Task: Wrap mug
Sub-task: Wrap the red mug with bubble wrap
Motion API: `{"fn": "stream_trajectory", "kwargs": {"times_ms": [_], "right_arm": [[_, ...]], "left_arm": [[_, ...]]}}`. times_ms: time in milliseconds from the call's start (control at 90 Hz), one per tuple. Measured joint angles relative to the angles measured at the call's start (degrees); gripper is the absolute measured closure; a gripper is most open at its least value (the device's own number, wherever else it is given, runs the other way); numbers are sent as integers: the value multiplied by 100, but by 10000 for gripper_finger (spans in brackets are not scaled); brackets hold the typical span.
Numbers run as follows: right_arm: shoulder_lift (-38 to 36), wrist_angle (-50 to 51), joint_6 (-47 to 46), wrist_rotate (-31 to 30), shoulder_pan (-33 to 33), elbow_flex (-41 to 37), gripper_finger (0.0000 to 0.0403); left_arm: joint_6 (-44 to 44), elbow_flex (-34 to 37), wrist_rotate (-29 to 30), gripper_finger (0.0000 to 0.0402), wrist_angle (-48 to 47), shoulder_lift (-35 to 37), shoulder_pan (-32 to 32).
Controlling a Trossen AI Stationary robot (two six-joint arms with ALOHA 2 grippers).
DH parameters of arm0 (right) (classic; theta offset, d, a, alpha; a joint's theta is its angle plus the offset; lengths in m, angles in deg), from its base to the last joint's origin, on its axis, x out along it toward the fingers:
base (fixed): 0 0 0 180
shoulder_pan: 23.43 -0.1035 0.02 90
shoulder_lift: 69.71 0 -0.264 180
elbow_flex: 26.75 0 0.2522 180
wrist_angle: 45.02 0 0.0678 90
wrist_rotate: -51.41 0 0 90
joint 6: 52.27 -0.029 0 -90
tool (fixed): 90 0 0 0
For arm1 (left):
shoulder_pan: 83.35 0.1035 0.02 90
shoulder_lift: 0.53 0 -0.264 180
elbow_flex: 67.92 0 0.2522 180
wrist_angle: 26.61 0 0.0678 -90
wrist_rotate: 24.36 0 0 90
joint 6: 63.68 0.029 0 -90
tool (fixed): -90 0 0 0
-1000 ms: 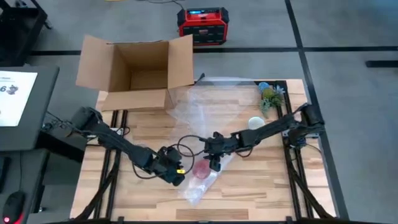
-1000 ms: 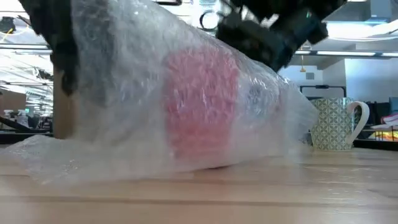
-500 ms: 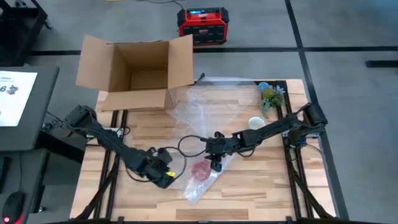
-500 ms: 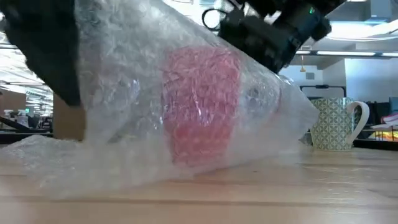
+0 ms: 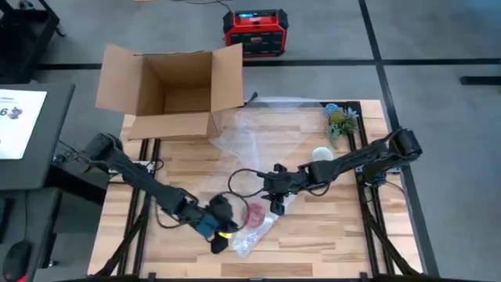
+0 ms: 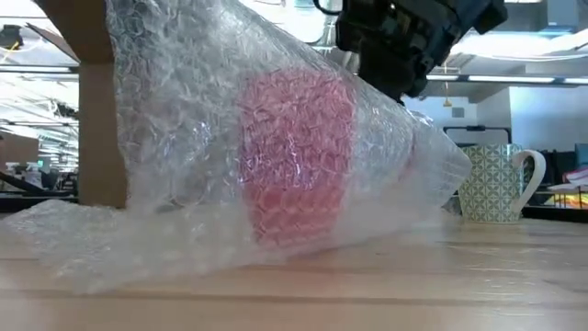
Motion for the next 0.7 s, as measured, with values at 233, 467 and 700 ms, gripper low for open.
{"fn": "stream_trajectory", "kwargs": {"times_ms": [233,467,700], "right_arm": [[216,104,-60,2,-35,4,283],[656,152,-63,39,-29,7,283],[495,358,-4,38,-26,184,283]], "left_arm": [[275,7,-393,398,292,-658,210],[831,7,-622,401,520,-661,380],[280,5,-1107,401,149,-461,315]]}}
